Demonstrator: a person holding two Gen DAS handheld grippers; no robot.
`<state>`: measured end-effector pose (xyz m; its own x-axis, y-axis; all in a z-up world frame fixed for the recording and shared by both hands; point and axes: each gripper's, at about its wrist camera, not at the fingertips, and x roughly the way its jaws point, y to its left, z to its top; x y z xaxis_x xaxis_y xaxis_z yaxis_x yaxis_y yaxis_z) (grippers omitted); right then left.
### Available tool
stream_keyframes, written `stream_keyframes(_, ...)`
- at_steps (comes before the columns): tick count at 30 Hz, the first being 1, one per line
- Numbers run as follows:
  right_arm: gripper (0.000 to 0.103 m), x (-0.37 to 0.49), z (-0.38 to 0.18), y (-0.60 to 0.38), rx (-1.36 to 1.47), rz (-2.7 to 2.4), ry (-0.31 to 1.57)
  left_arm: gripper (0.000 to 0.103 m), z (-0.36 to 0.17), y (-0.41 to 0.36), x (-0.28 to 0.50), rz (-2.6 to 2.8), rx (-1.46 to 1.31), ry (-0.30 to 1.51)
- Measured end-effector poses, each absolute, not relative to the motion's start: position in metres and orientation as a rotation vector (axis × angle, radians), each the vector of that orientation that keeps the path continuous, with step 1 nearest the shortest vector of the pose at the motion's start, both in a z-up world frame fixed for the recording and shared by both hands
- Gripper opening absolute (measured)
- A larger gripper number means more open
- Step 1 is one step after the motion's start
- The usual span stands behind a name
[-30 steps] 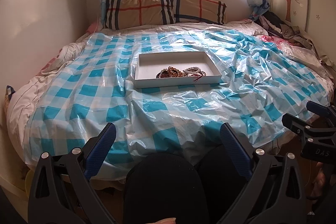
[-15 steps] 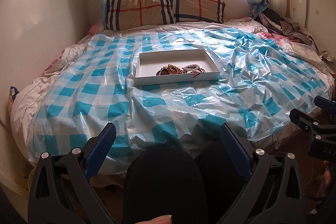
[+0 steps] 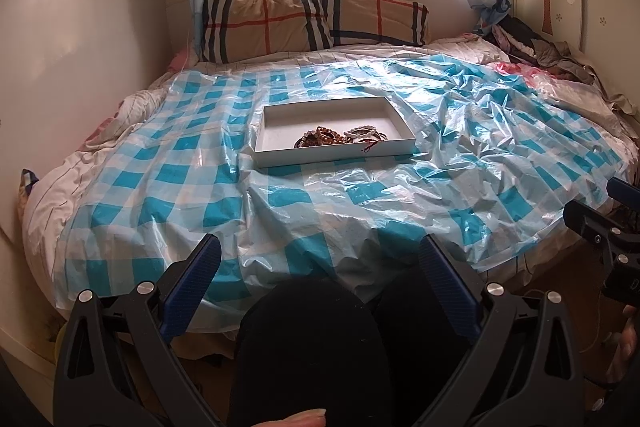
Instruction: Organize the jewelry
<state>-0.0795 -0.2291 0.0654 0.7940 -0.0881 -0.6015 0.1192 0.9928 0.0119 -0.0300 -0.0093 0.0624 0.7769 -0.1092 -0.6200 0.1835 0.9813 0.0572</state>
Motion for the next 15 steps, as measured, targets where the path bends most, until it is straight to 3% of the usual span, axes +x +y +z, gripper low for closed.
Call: stream_keyframes(15, 0.096, -0.0802, 0.0577, -0.226, 0.103, -0.064, 0.639, 0.095, 0.0619, -0.0073, -0.0305, -0.146, 0.135, 0.666)
